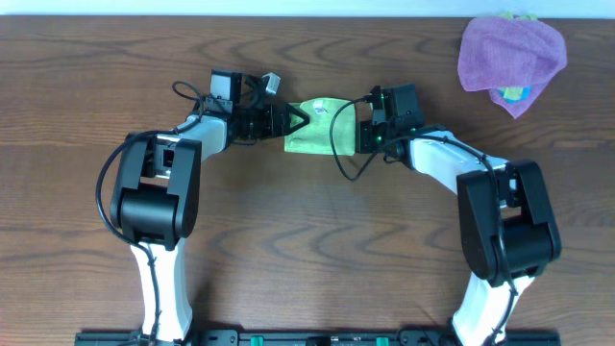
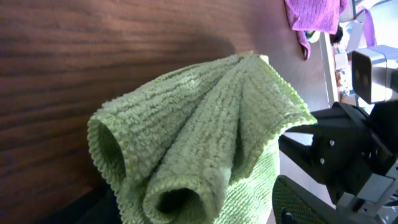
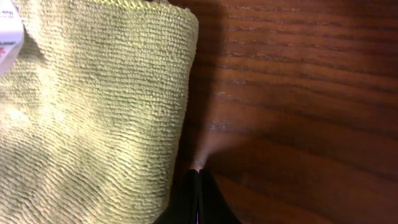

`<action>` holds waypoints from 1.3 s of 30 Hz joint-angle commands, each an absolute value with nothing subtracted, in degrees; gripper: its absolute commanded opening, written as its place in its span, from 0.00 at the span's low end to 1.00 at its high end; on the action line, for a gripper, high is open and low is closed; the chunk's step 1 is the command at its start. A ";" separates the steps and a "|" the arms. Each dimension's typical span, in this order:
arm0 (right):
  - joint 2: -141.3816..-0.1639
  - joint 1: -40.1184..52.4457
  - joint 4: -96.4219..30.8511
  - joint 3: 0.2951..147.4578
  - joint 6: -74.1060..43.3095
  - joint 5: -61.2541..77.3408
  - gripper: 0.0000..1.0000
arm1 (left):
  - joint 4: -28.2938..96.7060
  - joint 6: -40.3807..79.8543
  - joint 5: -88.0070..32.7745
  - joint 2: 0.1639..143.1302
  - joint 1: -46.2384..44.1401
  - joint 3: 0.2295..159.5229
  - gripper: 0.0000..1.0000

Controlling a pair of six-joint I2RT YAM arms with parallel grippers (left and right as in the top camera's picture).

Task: Fold the cloth

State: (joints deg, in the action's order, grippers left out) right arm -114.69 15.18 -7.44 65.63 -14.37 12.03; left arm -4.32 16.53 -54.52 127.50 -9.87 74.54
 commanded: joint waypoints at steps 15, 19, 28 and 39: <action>-118.32 20.25 -5.67 65.73 -17.65 13.15 0.02 | 1.06 18.24 -45.91 135.33 -10.52 69.08 0.69; -118.54 20.60 -5.34 65.73 -17.78 13.15 0.02 | 1.06 18.22 -45.89 135.33 -10.52 69.08 0.50; -118.54 20.53 -5.32 65.78 -18.24 13.56 0.02 | 0.99 18.31 -44.99 135.33 -10.52 69.08 0.06; -118.39 18.98 -7.09 66.92 -18.44 15.62 0.02 | 2.63 19.18 -47.70 135.31 -6.79 76.93 0.06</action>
State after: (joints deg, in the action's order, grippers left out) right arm -116.29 19.55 -5.80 66.26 -17.47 12.99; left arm 0.23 19.77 -57.23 130.41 -8.95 75.79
